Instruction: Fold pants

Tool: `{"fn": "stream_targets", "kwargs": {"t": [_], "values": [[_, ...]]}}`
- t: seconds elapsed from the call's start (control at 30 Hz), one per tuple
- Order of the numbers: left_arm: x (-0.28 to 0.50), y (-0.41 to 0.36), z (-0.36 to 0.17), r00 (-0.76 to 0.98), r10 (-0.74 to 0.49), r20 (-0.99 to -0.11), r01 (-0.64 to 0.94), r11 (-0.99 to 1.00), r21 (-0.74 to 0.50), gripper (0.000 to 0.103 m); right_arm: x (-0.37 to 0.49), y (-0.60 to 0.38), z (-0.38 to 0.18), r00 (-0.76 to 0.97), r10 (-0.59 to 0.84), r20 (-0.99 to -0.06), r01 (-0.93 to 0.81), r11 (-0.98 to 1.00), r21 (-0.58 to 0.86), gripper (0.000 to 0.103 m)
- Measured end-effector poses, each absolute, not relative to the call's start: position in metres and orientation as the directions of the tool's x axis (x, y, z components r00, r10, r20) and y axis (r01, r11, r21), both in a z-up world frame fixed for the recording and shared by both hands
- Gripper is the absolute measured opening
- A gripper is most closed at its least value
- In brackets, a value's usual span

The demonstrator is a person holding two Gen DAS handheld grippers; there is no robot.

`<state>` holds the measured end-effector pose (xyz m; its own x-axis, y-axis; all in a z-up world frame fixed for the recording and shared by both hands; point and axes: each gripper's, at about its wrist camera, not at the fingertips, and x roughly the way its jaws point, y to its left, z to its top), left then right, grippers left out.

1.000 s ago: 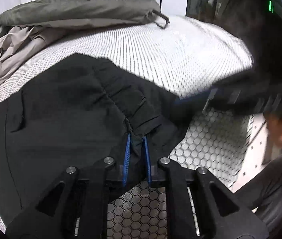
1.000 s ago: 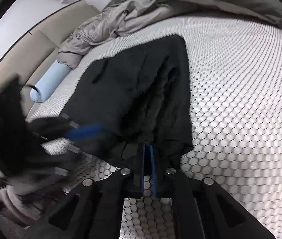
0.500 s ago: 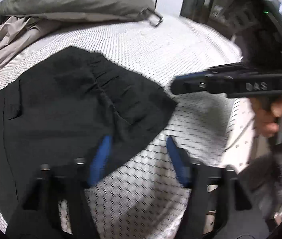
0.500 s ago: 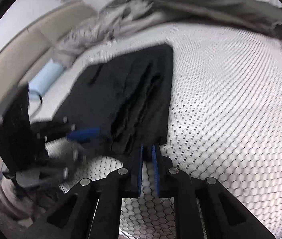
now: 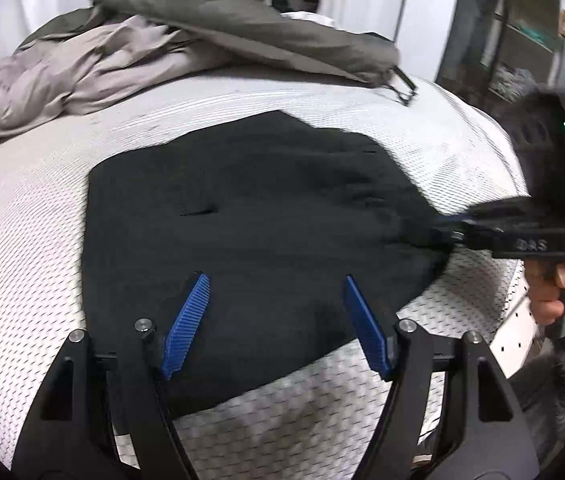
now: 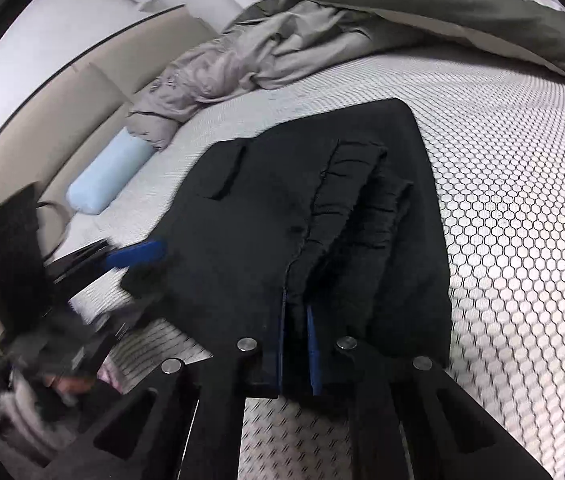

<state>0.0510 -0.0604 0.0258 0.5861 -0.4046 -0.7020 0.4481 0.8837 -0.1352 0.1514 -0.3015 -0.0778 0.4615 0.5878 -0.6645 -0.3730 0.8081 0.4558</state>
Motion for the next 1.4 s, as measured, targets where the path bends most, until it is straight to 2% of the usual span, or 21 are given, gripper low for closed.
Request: {"fn": "stream_targets", "kwargs": {"t": [0.1,0.17,0.23,0.3,0.43,0.53,0.57,0.6,0.63,0.67,0.7,0.9,1.0,1.03,1.1,1.17,1.23,1.3,1.4], "values": [[0.059,-0.039,0.02,0.591,-0.373,-0.715,0.4,0.906,-0.141,0.067,0.152,-0.31,-0.099,0.42,0.535,-0.733,-0.351,0.841,0.413,0.012],[0.061,-0.025,0.019,0.6,-0.35,-0.72,0.367,0.919,-0.141,0.067,0.151,-0.317,-0.094,0.43,0.571,-0.699,-0.35,0.819,0.455,0.018],[0.06,-0.011,0.019,0.612,-0.339,-0.715,0.349,0.927,-0.141,0.067,0.146,-0.326,-0.076,0.509,0.555,-0.657,-0.35,0.832,0.431,0.04],[0.062,-0.001,0.02,0.624,-0.323,-0.711,0.329,0.935,-0.137,0.067,0.146,-0.341,-0.071,0.562,0.535,-0.632,-0.315,0.844,0.434,0.048],[0.076,0.017,0.014,0.635,-0.26,-0.727,0.252,0.96,-0.123,0.067,0.17,-0.365,-0.098,0.566,0.453,-0.688,-0.153,0.879,0.452,0.048],[0.085,0.034,0.002,0.64,-0.168,-0.75,0.155,0.984,-0.088,0.067,0.179,-0.365,-0.12,0.524,0.486,-0.699,-0.135,0.858,0.495,0.046],[0.09,0.041,-0.004,0.632,-0.167,-0.757,0.132,0.985,-0.107,0.069,0.18,-0.36,-0.12,0.532,0.479,-0.698,-0.149,0.864,0.48,0.041],[0.095,0.047,-0.01,0.62,-0.19,-0.761,0.119,0.982,-0.149,0.07,0.18,-0.358,-0.121,0.529,0.49,-0.693,-0.165,0.86,0.482,0.022],[0.1,0.051,-0.014,0.608,-0.216,-0.764,0.113,0.976,-0.186,0.067,0.178,-0.355,-0.122,0.505,0.534,-0.678,-0.178,0.833,0.524,0.012],[0.106,0.056,-0.019,0.588,-0.269,-0.763,0.12,0.962,-0.247,0.052,0.172,-0.356,-0.123,0.502,0.537,-0.678,-0.177,0.831,0.528,0.012],[0.113,0.059,-0.021,0.567,-0.327,-0.756,0.145,0.943,-0.299,0.048,0.169,-0.352,-0.123,0.499,0.529,-0.687,-0.181,0.838,0.514,0.011],[0.125,0.064,-0.015,0.569,-0.321,-0.757,0.141,0.945,-0.294,0.047,0.158,-0.334,-0.119,0.493,0.514,-0.701,-0.233,0.855,0.463,0.012],[0.107,0.061,-0.006,0.595,-0.276,-0.755,0.149,0.961,-0.234,0.047,0.152,-0.339,-0.109,0.522,0.48,-0.705,-0.224,0.875,0.429,0.024],[0.1,0.06,-0.002,0.607,-0.276,-0.745,0.157,0.961,-0.228,0.05,0.148,-0.342,-0.102,0.549,0.461,-0.697,-0.233,0.885,0.402,0.032],[0.084,0.057,0.011,0.636,-0.276,-0.721,0.178,0.961,-0.211,0.06,0.14,-0.344,-0.091,0.583,0.456,-0.673,-0.261,0.889,0.376,0.046],[0.068,0.049,0.021,0.67,-0.272,-0.691,0.205,0.962,-0.18,0.072,0.133,-0.341,-0.079,0.602,0.464,-0.65,-0.287,0.885,0.367,0.053],[0.053,0.044,0.029,0.704,-0.258,-0.661,0.218,0.965,-0.144,0.079,0.127,-0.334,-0.07,0.617,0.472,-0.629,-0.314,0.881,0.354,0.076],[0.042,0.041,0.036,0.734,-0.248,-0.632,0.213,0.968,-0.131,0.084,0.129,-0.317,-0.06,0.645,0.46,-0.61,-0.317,0.888,0.333,0.09],[0.015,0.036,0.046,0.766,-0.254,-0.591,0.206,0.967,-0.148,0.094,0.113,-0.31,-0.051,0.683,0.467,-0.561,-0.32,0.883,0.344,0.096]]}}
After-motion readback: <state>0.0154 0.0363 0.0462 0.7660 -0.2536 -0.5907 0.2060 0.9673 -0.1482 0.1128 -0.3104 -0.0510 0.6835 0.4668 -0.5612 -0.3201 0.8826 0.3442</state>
